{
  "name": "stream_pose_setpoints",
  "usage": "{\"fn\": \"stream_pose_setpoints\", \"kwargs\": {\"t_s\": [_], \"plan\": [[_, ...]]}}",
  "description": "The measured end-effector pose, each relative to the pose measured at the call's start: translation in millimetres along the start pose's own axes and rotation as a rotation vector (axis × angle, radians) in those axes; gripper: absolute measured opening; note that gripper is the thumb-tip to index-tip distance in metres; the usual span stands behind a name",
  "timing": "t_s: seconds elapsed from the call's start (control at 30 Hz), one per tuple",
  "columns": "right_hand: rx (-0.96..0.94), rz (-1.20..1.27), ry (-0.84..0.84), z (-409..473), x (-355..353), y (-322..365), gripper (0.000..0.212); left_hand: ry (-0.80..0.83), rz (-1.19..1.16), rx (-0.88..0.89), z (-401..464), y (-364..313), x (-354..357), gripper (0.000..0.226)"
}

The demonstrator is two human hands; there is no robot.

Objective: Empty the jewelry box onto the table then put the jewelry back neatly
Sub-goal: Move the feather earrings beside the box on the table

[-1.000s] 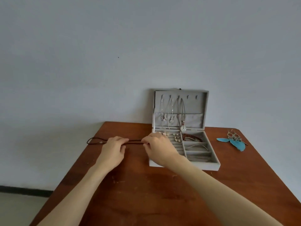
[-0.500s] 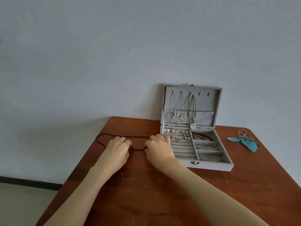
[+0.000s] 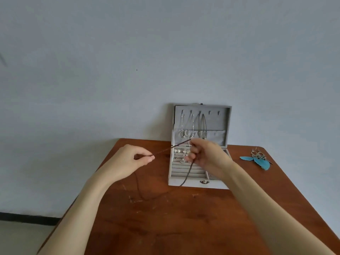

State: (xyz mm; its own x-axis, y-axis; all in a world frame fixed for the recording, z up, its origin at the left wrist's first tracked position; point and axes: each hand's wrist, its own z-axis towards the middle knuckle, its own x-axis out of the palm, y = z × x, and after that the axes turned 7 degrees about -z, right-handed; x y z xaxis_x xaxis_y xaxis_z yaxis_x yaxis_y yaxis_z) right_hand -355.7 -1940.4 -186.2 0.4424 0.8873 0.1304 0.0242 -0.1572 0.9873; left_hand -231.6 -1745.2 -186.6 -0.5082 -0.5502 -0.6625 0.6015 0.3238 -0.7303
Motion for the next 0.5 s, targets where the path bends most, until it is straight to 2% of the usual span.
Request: {"fn": "stream_pose_setpoints", "kwargs": {"t_s": [0.23,0.3,0.4,0.43,0.5], "plan": [[0.009,-0.148,-0.175,-47,-111,22,0.023,0.12,-0.439,-0.052,1,-38,19,0.011],[-0.012,-0.211,-0.239,-67,-138,21,0.019,0.185,-0.484,-0.063,6,-50,31,0.01],[-0.013,-0.343,-0.299,-99,-170,14,0.024,0.287,-0.534,-0.084,20,-74,55,0.032],[0.0,-0.346,-0.311,-108,-178,10,0.021,0.304,-0.595,-0.097,28,-85,64,0.034],[0.028,-0.358,-0.334,-125,-192,5,0.018,0.314,-0.744,-0.121,45,-105,87,0.022]]}}
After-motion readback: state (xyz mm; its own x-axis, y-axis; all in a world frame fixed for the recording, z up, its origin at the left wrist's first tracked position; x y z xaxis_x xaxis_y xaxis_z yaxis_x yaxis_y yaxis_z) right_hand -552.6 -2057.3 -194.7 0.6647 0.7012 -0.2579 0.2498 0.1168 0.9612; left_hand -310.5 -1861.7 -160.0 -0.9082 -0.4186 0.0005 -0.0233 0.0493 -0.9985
